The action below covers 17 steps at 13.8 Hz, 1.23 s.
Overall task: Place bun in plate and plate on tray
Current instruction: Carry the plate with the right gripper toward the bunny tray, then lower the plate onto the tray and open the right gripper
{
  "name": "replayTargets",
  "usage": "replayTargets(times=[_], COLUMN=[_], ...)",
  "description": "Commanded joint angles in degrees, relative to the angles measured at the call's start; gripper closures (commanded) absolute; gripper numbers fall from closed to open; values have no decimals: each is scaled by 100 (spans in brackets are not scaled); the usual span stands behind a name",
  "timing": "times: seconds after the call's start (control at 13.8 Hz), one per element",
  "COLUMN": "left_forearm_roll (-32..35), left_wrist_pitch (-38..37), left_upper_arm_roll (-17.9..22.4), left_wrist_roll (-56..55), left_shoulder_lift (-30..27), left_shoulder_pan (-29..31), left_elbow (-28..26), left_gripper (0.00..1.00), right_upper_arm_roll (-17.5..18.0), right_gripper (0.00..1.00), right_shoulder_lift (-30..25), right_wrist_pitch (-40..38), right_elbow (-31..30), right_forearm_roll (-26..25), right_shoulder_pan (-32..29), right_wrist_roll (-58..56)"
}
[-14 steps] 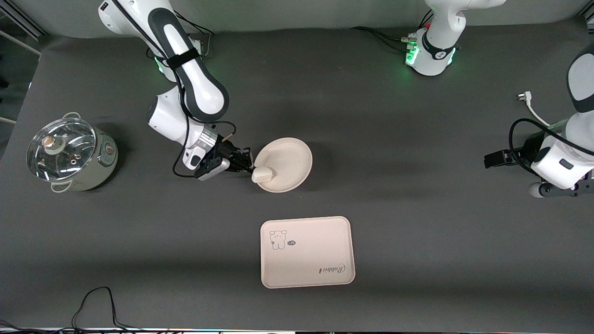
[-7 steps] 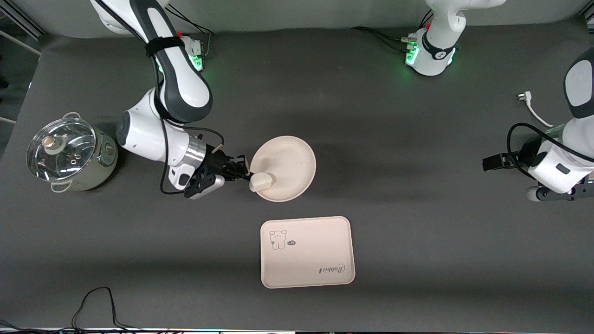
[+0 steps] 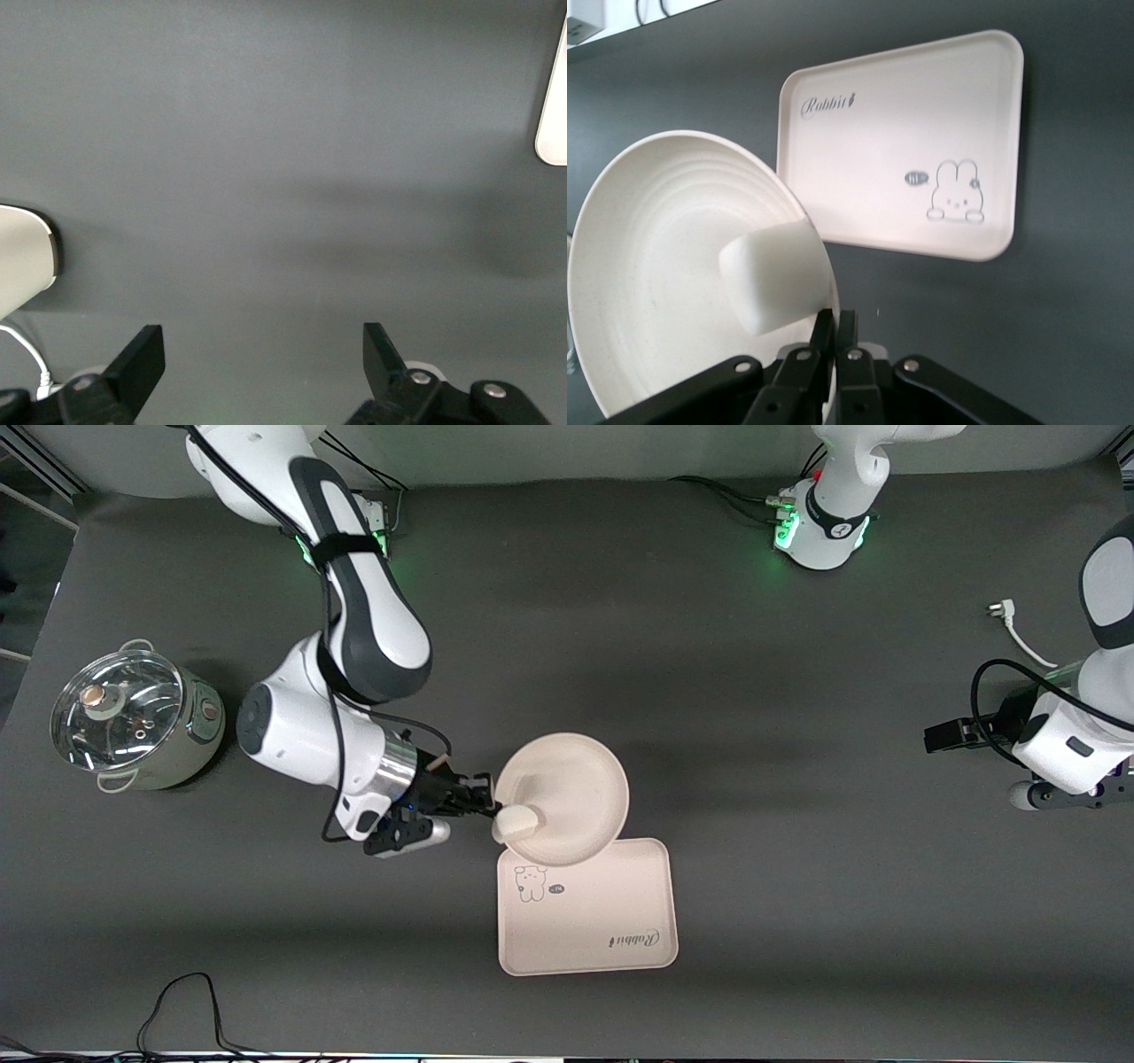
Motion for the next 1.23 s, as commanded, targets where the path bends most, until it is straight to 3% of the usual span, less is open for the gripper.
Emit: replayTargets(times=[0.0,0.22,0.36,0.58,1.16], left_forearm_roll=[95,113,113,113,122], left_wrist_pitch=[-18,-18,0,17,8], left_upper_arm_roll=[29,29,29,29,29], left_wrist_roll=[79,80,141,273,282], left_shoulder_lift=[-3,6,15,50,67], left_shoulder_pan=[-37,-37,-28,7,-19], left_elbow=[46,20,28,28,20], left_gripper=[0,0,0,0,0], right_upper_arm_roll=[25,121,533,798,1133], right_gripper=[100,100,100,100,100], right_shoulder_lift=[1218,2185,2609,2917,3182], right_wrist_pitch=[-186,-107,33,657,1159], right_elbow=[1436,2421,2941,2978,3013], right_forearm_roll=[-115,-115,-123,-141,-176], right_shoulder_pan=[-290,-694,-1098,-1205,-1187], right_wrist_roll=[505,472,463,454,471])
